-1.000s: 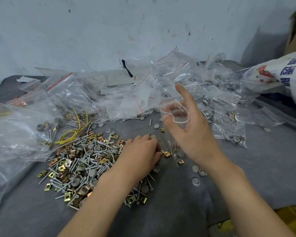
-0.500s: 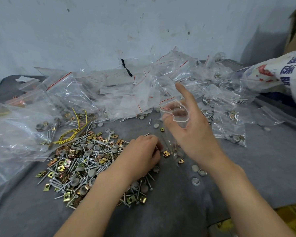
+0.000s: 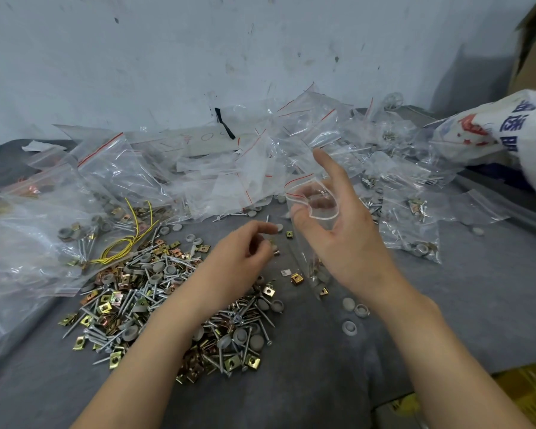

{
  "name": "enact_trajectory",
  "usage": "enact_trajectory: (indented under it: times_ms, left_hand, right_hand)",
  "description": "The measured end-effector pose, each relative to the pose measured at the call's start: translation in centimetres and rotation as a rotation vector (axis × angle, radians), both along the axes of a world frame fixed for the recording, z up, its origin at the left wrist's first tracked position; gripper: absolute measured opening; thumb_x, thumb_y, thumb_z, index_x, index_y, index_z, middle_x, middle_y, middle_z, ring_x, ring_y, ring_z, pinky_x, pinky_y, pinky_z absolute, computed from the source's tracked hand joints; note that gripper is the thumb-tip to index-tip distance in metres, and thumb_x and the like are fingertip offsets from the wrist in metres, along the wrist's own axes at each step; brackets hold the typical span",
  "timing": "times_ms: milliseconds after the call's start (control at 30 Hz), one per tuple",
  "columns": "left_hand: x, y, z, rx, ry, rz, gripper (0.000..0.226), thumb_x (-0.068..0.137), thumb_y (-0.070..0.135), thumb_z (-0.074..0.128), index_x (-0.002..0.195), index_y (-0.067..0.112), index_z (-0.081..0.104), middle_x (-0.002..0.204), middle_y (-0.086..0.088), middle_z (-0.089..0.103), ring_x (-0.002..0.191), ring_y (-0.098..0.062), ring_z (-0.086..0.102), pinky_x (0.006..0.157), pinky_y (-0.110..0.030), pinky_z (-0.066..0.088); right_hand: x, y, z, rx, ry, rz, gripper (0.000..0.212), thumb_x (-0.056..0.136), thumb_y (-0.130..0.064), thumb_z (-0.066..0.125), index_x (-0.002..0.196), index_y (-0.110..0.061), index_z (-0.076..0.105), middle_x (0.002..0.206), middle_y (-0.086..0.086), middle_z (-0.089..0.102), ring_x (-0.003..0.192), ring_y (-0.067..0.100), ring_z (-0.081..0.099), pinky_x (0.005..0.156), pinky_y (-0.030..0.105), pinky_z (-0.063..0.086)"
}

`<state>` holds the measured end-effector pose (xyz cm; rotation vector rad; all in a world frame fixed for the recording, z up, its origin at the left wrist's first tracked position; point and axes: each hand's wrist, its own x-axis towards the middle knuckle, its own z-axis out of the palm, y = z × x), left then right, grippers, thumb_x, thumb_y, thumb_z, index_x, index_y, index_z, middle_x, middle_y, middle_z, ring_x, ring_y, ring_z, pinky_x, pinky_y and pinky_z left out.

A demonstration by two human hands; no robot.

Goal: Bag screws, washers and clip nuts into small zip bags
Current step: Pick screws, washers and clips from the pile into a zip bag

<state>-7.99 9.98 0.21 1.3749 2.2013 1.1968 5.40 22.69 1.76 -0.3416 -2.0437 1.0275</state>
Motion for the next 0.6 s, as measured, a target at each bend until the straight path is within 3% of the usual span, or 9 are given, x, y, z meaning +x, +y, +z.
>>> enact_trajectory:
  times_ms: [100, 233, 400, 500, 600]
  left_hand:
    - [0.0, -0.1, 0.6, 0.076, -0.020, 0.032, 0.020, 0.099, 0.025, 0.053, 0.116, 0.036, 0.057, 0.084, 0.009, 0.062, 0.067, -0.003, 0.058, 0.065, -0.019, 0.048]
    - [0.8, -0.1, 2.9, 0.290, -0.025, 0.097, 0.017, 0.098, 0.022, 0.058, 0.101, 0.039, 0.061, 0.087, 0.016, 0.068, 0.071, 0.002, 0.060, 0.063, -0.008, 0.045]
    - [2.0, -0.5, 6.1, 0.524, -0.030, 0.146, 0.018, 0.098, 0.018, 0.057, 0.100, 0.032, 0.068, 0.076, 0.025, 0.063, 0.068, 0.004, 0.055, 0.063, -0.007, 0.041]
    - [2.7, -0.8, 7.4, 0.519, 0.023, 0.111, 0.018, 0.098, 0.018, 0.057, 0.103, 0.029, 0.070, 0.081, 0.020, 0.063, 0.066, 0.005, 0.055, 0.058, -0.008, 0.040]
    - [3.3, -0.9, 7.9, 0.443, 0.096, 0.062, 0.019, 0.098, 0.018, 0.057, 0.110, 0.028, 0.068, 0.094, 0.015, 0.066, 0.085, 0.000, 0.062, 0.070, -0.013, 0.048]
  right_hand:
    - [0.1, 0.0, 0.1, 0.001, -0.005, -0.006, 0.070, 0.090, -0.041, 0.063, 0.149, -0.054, 0.027, 0.108, -0.029, 0.061, 0.107, -0.005, 0.058, 0.088, 0.028, 0.052]
    - [0.0, -0.3, 0.1, 0.020, -0.009, -0.011, 0.072, 0.089, -0.042, 0.063, 0.150, -0.051, 0.026, 0.109, -0.029, 0.061, 0.107, -0.005, 0.060, 0.086, 0.028, 0.053]
    - [-0.3, -1.0, 0.2, 0.009, -0.007, 0.022, 0.071, 0.089, -0.044, 0.063, 0.149, -0.052, 0.025, 0.109, -0.026, 0.061, 0.113, 0.004, 0.059, 0.093, 0.045, 0.055]
    - [-0.6, -1.4, 0.2, 0.014, -0.014, 0.046, 0.071, 0.089, -0.046, 0.063, 0.148, -0.054, 0.025, 0.110, -0.026, 0.061, 0.111, 0.005, 0.060, 0.091, 0.044, 0.055]
    - [-0.9, -1.6, 0.5, -0.008, -0.019, 0.067, 0.072, 0.090, -0.047, 0.064, 0.149, -0.053, 0.023, 0.111, -0.028, 0.059, 0.110, 0.003, 0.060, 0.090, 0.042, 0.056]
